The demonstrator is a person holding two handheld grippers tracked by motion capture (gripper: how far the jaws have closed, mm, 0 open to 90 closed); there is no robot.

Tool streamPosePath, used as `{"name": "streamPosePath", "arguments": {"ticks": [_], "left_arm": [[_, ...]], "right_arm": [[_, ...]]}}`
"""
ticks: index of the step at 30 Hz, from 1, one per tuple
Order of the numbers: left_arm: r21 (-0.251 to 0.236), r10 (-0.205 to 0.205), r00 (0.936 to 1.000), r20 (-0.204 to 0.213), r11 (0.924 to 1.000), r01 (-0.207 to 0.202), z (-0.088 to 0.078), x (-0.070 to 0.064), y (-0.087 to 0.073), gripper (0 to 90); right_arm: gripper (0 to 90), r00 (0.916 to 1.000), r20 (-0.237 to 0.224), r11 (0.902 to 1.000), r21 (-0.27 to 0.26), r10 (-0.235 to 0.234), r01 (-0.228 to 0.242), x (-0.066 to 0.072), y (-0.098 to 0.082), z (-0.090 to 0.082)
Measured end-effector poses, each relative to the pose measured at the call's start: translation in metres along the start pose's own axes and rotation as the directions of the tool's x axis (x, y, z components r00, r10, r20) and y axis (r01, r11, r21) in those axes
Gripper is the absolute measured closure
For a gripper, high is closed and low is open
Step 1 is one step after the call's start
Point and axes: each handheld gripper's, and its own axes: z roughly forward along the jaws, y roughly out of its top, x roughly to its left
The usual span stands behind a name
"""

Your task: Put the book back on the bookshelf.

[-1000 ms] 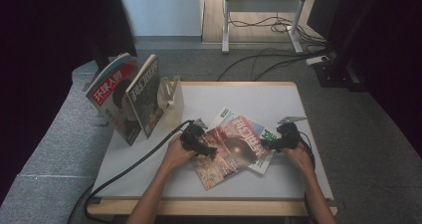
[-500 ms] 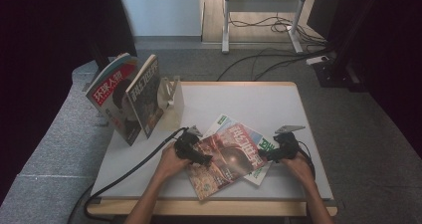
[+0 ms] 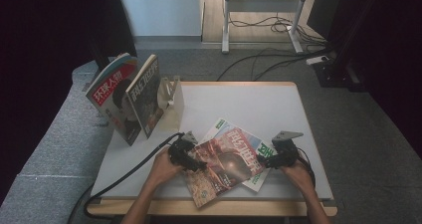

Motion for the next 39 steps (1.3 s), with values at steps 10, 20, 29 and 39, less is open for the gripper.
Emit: {"name": "streamPosePath", "arguments": {"ticks": [10, 20, 29, 39], "left_arm": [[-0.032, -0.042, 0.9991, -0.003, 0.9986, 0.042, -0.034, 0.009, -0.034, 2.0], [-0.013, -0.047, 0.9986, -0.026, 0.9988, 0.047, -0.043, 0.012, -0.065, 0.0], [0.011, -0.033, 0.9979, -0.056, 0.9994, 0.034, -0.031, 0.011, -0.069, 0.0], [-0.013, -0.026, 0.9981, -0.055, 0.9996, 0.026, -0.025, 0.008, -0.064, 0.0]], "right_arm": [[7.0, 0.9994, -0.004, 0.9992, -0.024, -0.033, 0.033, 0.015, -0.007, -0.015], [1.7, 0.9984, 0.002, 0.9982, -0.017, -0.057, 0.057, 0.034, -0.018, -0.020], [0.0, 0.9953, 0.018, 0.9954, 0.014, -0.095, 0.094, 0.043, -0.024, -0.014], [0.0, 0.9957, 0.055, 0.9972, 0.002, -0.075, 0.075, 0.035, -0.022, -0.011]]}}
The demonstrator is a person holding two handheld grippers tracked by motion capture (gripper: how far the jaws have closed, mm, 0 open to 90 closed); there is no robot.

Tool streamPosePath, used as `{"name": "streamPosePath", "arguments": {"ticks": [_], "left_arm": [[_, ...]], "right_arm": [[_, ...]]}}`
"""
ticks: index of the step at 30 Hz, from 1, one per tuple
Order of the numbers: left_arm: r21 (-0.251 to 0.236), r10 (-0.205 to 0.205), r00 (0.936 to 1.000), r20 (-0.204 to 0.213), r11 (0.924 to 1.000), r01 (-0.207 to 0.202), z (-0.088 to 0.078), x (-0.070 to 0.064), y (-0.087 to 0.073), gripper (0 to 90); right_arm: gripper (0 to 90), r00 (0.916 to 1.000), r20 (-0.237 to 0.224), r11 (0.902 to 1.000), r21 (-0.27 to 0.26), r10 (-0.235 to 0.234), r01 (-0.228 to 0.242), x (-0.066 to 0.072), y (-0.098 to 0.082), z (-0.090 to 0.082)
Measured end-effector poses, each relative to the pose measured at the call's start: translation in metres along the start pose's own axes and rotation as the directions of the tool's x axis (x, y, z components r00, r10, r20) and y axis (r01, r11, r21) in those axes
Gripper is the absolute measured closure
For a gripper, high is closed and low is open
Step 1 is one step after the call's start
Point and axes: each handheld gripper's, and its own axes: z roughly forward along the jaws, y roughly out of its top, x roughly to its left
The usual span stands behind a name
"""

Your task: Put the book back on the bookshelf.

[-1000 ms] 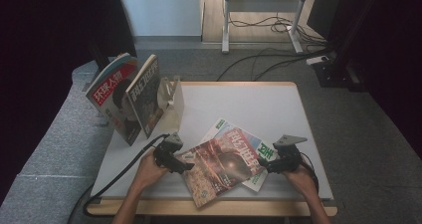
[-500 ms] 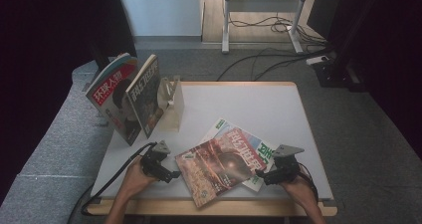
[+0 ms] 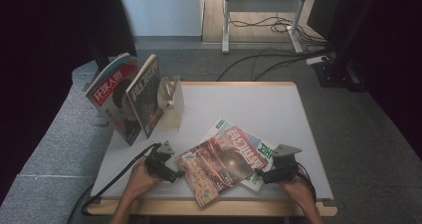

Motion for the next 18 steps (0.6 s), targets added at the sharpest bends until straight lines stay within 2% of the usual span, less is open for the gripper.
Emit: {"name": "streamPosePath", "arguments": {"ticks": [12, 18], "left_arm": [[-0.017, 0.016, 0.9998, -0.013, 0.9997, -0.016, 0.008, -0.006, 0.010, 0.0], [-0.027, 0.017, 0.9998, -0.007, 0.9995, -0.017, 0.012, -0.009, 0.016, 0.0]], "right_arm": [[0.0, 0.9968, 0.070, 0.9992, 0.003, 0.039, -0.039, -0.023, 0.012, 0.013], [0.0, 0.9929, 0.107, 0.9986, 0.012, 0.051, -0.052, -0.037, 0.021, 0.021]]}}
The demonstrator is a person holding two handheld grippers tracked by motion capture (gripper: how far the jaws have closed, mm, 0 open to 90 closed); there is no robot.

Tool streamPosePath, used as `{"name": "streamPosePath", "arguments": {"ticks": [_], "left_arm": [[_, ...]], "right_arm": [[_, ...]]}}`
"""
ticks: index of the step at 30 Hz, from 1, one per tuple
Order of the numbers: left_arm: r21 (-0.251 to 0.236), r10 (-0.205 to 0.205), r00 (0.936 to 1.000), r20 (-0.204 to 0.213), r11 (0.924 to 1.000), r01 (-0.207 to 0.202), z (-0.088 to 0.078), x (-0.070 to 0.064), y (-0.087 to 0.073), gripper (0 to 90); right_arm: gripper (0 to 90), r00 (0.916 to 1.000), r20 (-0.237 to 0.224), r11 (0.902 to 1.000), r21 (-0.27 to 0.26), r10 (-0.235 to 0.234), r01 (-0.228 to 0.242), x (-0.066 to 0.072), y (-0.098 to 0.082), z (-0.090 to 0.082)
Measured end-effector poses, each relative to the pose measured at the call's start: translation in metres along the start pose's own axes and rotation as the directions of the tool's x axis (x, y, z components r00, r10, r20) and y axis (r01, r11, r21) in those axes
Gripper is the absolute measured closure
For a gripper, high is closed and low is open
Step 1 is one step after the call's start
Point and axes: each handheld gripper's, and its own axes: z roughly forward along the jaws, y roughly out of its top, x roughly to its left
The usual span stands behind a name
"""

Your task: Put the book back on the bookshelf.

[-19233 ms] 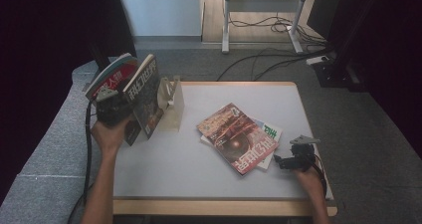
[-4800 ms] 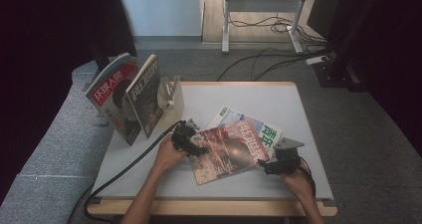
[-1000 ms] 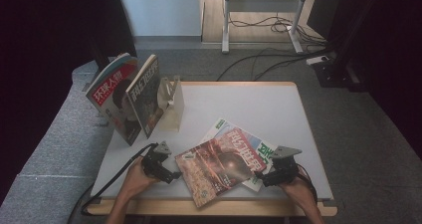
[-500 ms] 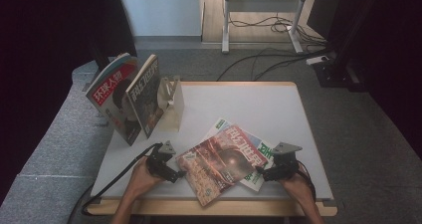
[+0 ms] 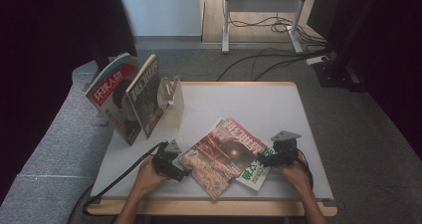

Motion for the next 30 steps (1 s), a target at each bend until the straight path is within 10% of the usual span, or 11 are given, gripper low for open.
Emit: {"name": "streamPosePath", "arguments": {"ticks": [30], "left_arm": [[-0.059, 0.006, 0.9995, 0.031, 0.9983, -0.004, 0.012, -0.019, 0.010, 1.5]], "right_arm": [[0.0, 0.9944, 0.062, 0.9958, 0.027, 0.086, -0.088, -0.033, 0.055, 0.060]]}}
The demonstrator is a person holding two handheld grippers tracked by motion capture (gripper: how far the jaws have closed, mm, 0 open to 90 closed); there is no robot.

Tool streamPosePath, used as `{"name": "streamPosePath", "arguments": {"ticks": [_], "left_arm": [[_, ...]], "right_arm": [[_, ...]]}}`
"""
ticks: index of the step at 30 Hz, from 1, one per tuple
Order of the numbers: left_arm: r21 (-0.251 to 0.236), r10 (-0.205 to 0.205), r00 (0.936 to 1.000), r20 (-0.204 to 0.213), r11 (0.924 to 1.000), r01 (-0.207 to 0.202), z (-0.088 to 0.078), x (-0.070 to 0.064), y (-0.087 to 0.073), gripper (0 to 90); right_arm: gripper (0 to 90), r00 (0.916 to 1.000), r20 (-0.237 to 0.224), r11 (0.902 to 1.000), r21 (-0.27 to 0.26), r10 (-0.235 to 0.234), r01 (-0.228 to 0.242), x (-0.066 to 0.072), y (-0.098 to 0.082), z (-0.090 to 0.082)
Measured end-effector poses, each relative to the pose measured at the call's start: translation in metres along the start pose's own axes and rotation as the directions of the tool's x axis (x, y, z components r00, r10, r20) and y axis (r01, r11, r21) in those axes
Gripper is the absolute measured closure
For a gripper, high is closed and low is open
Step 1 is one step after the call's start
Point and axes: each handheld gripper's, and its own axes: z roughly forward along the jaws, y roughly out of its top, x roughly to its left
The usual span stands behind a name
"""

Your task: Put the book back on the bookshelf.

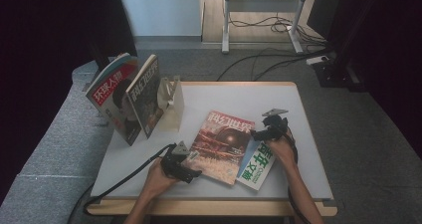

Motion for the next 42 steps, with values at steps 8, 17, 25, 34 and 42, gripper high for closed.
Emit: {"name": "streamPosePath", "arguments": {"ticks": [8, 17, 25, 34, 42], "left_arm": [[-0.004, 0.013, 0.9986, -0.051, 0.9999, -0.013, -0.021, 0.007, 0.005, 1.2], [-0.010, -0.039, 0.9891, -0.142, 0.9992, 0.038, -0.030, 0.027, -0.002, 0.7], [-0.076, -0.089, 0.9889, -0.120, 0.9939, 0.080, -0.025, 0.034, -0.021, 1.3], [-0.067, -0.063, 0.9851, -0.160, 0.9963, 0.053, -0.018, 0.029, -0.025, 2.0], [-0.072, -0.075, 0.9852, -0.154, 0.9953, 0.065, -0.018, 0.030, -0.026, 2.0]], "right_arm": [[1.2, 0.9993, -0.035, 0.9999, 0.001, 0.015, -0.015, -0.002, -0.002, -0.001], [1.2, 0.9974, -0.070, 0.9996, -0.022, 0.016, -0.018, -0.003, -0.013, -0.021], [0.6, 0.9938, -0.111, 0.9998, -0.022, -0.002, 0.000, 0.005, -0.016, -0.033], [0.0, 0.9825, -0.186, 0.9999, -0.017, -0.004, 0.001, 0.020, -0.009, -0.025], [0.0, 0.9661, -0.258, 0.9998, -0.009, 0.015, -0.018, 0.029, -0.005, -0.014]]}}
